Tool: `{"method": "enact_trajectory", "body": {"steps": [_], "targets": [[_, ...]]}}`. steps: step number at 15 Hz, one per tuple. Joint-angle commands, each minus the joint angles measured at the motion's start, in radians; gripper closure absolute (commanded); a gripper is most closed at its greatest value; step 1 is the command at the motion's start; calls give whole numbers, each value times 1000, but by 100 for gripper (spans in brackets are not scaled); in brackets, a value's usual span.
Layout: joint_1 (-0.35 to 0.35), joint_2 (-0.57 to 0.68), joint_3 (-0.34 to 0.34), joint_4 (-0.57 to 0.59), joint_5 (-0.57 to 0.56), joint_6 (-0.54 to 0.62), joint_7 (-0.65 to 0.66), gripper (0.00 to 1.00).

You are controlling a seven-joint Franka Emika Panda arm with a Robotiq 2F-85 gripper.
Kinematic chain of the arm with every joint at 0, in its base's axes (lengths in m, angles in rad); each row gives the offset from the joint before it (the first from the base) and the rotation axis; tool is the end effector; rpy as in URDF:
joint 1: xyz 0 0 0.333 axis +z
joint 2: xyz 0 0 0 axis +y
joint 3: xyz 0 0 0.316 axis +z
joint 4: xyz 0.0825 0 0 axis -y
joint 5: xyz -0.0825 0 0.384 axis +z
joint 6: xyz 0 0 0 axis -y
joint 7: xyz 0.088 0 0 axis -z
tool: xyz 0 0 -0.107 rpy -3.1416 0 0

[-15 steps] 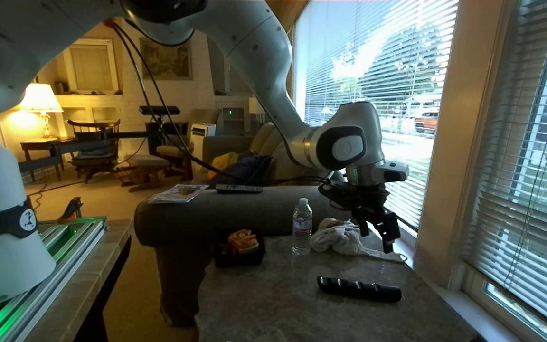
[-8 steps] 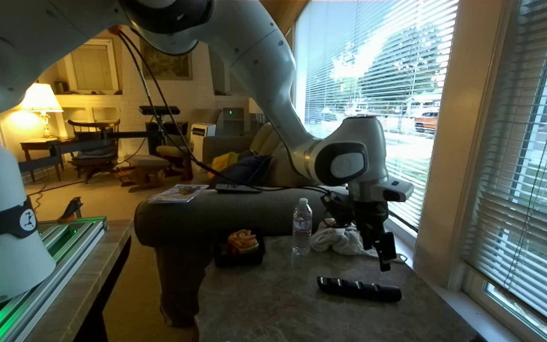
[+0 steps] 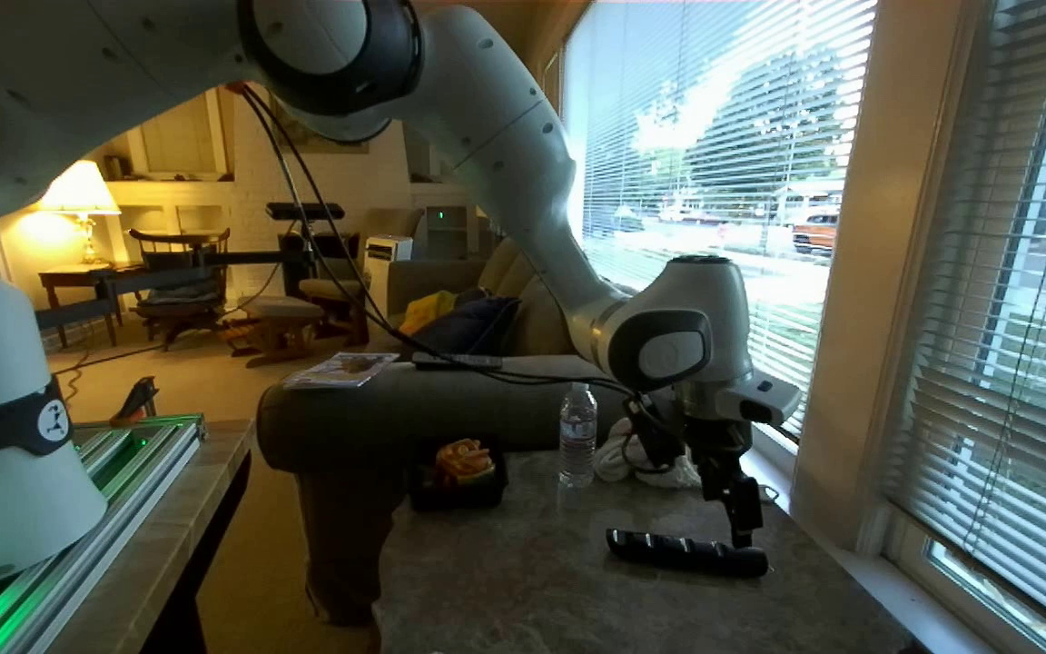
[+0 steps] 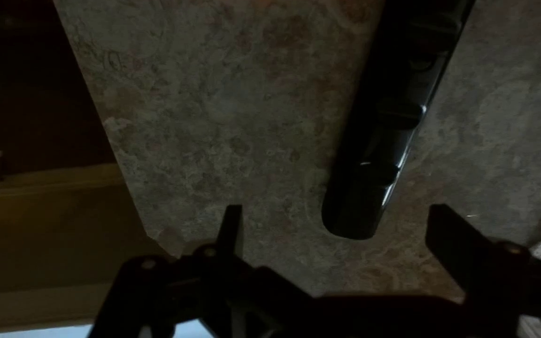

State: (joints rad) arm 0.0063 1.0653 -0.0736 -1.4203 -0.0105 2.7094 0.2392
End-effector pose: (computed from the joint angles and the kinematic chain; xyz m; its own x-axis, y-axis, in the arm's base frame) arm 0.7251 -0.0375 0.0764 0.9423 -0.2409 0.2324 -0.2514 -0.9677 0.0161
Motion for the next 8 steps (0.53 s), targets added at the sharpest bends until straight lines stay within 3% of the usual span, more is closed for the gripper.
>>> {"method": "enact_trajectory", "body": {"steps": [1,2,3,8], "targets": [[-11,80,-2,121,32,-12,-3,0],[1,91,-19,148,36,-37,31,0],[-3,41,-14,62,19,-6,-6,0],[-14,72,-11,116,14,0,-22,0]]}}
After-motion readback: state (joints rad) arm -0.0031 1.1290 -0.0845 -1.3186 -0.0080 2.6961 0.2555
